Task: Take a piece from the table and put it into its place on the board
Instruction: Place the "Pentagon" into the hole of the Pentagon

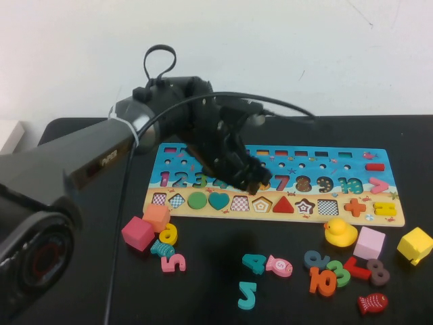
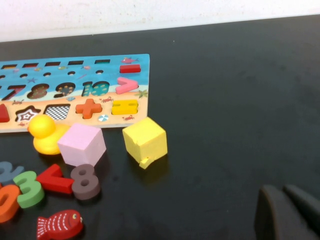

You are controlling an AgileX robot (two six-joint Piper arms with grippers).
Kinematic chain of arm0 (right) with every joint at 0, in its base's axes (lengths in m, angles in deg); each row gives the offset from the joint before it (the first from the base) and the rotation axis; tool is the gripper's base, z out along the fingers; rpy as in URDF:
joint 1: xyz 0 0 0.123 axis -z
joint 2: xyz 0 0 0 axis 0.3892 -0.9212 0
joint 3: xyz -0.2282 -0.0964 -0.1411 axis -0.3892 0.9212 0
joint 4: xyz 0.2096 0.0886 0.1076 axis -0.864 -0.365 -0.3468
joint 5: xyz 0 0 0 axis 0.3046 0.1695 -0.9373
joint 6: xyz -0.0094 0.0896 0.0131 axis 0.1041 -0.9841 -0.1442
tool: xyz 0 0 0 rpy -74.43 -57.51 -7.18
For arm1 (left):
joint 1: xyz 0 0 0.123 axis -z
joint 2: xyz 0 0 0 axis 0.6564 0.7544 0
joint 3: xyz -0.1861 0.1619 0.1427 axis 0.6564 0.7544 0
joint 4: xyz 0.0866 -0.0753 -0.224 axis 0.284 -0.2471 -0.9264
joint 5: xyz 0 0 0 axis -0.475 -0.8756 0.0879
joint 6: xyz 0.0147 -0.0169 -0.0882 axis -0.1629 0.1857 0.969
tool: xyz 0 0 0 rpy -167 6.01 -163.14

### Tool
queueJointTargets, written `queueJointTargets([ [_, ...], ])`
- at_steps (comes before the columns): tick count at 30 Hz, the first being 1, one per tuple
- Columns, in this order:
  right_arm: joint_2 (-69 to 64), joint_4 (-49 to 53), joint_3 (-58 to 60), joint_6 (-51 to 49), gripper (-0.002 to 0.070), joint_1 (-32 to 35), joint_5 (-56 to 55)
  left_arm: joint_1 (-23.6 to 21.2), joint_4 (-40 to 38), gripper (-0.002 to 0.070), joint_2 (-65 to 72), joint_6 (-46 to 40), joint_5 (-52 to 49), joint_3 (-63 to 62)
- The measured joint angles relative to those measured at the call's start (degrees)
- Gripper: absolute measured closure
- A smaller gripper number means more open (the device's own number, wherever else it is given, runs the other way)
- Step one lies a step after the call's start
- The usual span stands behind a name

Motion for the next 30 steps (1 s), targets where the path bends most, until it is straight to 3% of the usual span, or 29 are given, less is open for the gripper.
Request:
queueJointTargets([
  [17,0.0,0.0,0.0,0.0,0.0658,0.0,0.0,0.1,-4.9,0.0350,15.4,2.3,-3.2,-15.3],
  [25,0.0,0.0,0.0,0.0,0.0657,0.0,0.0,3.0,3.9,0.0351,15.9,6.4,-3.1,-16.6],
  [30,0.0,0.0,0.0,0.0,0.0657,0.0,0.0,3.9,5.4,0.0351,16.0,7.8,-3.2,-16.8],
])
